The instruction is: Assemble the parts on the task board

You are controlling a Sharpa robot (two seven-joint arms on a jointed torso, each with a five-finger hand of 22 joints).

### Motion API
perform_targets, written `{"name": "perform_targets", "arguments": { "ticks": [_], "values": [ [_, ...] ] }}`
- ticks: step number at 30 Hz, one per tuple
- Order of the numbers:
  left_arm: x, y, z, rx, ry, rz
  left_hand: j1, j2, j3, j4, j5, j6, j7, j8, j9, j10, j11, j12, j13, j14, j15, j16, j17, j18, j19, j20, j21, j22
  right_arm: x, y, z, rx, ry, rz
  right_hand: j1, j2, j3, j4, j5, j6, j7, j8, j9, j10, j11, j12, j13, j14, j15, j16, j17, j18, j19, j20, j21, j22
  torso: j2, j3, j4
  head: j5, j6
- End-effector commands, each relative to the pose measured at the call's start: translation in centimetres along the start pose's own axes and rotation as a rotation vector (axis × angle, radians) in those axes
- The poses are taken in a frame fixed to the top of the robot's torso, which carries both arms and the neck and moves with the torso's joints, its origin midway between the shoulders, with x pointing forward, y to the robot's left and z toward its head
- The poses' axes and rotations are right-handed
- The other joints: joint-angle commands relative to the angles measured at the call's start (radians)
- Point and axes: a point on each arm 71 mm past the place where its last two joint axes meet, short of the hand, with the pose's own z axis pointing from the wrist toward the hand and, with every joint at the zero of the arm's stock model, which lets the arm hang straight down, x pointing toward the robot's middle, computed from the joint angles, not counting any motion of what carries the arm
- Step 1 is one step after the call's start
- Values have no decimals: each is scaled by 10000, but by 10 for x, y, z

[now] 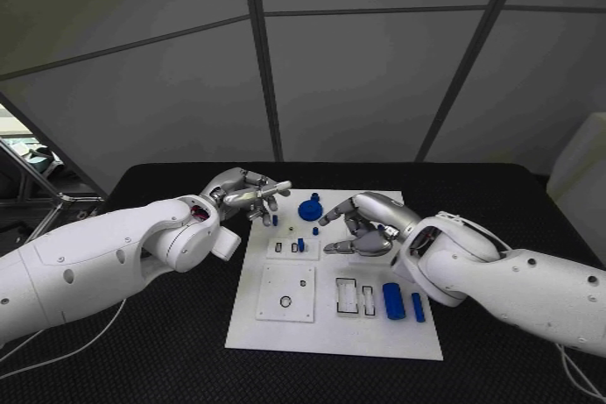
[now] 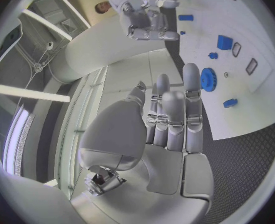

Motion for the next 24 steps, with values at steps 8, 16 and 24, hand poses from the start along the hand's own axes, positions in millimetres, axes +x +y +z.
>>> {"name": "perform_targets", "arguments": {
  "ticks": [8, 16, 24],
  "values": [
    [14, 15, 6, -3775, 1814, 6033, -494, 76, -477, 1367, -508, -842, -303, 1774, 4143, 938, -191, 7211, 8770, 573, -292, 4117, 4650, -802, 200, -199, 4240, 5055, -55, -28, -24, 942, -722, 2205, 24, 180, 121, -218, 451, 210, -21, -8, 50, -171, -62, -427, -454, 72, -105, -429, -368, 134, -133, -86, -340, 463, -291, 72, -92, 144, -149],
    [21, 11, 28, -4506, 1454, 7097, -777, -325, -661, 1798, -521, -881, -373, 1976, 5059, 1256, -251, 7736, 9394, 713, -355, 4449, 5065, -883, 343, -242, 4747, 5806, -67, -38, -26, 1497, -965, 2392, -45, 177, 118, -236, 507, 201, -21, -27, 50, -168, -63, -460, -498, 80, -108, -486, -412, 147, -150, -92, -396, 396, -344, 86, -105, 186, -196],
    [32, 7, 43, -4734, 1431, 7380, -1234, -623, -269, 1812, -522, -825, -472, 2038, 5814, 1490, -339, 8094, 9792, 850, -434, 4827, 5498, -1003, 619, -317, 5319, 6671, -67, -40, -24, 1697, -1005, 2385, -92, 173, 108, -233, 519, 197, -21, -32, 51, -143, -64, -440, -482, 95, -108, -478, -384, 145, -138, -94, -398, 400, -331, 73, -109, 198, -187]
  ]
}}
